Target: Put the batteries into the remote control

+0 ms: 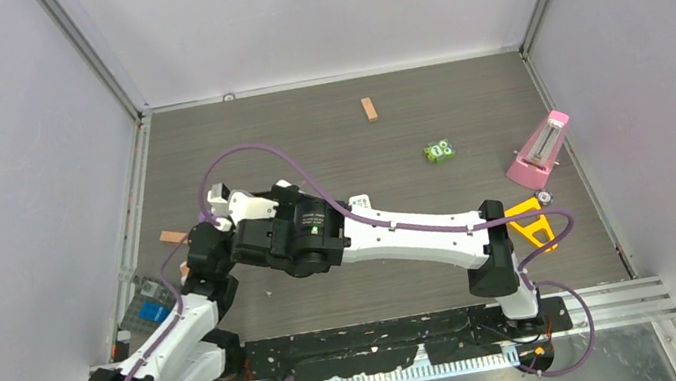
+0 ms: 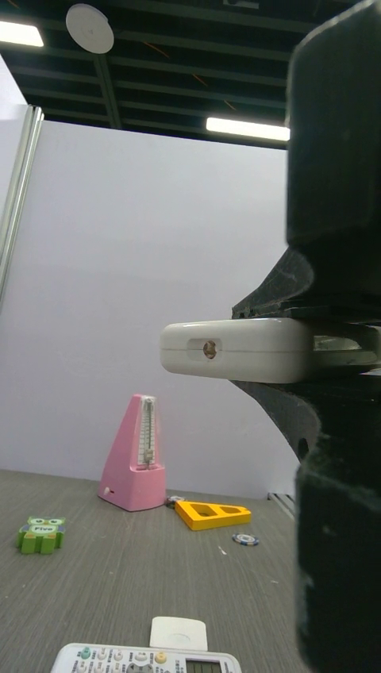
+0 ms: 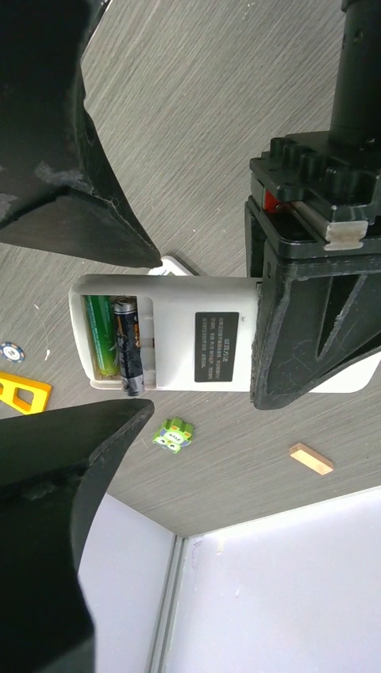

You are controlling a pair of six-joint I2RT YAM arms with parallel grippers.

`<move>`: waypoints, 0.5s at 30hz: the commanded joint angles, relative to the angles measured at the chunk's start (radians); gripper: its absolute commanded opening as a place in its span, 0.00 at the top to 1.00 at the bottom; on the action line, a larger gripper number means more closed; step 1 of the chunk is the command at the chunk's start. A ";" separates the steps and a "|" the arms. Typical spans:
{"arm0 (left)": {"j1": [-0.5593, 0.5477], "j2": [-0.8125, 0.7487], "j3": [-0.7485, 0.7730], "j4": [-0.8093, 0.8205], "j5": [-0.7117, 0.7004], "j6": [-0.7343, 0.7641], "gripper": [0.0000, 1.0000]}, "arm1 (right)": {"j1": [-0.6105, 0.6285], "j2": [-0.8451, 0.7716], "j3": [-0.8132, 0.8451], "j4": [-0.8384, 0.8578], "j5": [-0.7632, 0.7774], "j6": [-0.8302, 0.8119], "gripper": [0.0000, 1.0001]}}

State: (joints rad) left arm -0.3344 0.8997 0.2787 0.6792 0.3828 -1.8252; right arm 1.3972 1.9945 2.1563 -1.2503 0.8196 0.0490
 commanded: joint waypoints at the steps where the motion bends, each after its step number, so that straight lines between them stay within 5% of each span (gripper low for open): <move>1: -0.003 0.015 0.035 0.070 0.029 -0.024 1.00 | 0.006 -0.005 0.044 0.008 0.028 0.008 0.35; 15: -0.003 0.034 0.025 0.140 0.039 -0.040 1.00 | 0.004 -0.011 0.029 0.019 -0.013 0.017 0.48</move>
State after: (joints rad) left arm -0.3347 0.9340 0.2783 0.7132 0.4011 -1.8511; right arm 1.3987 1.9945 2.1563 -1.2461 0.8116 0.0513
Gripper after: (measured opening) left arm 0.231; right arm 0.525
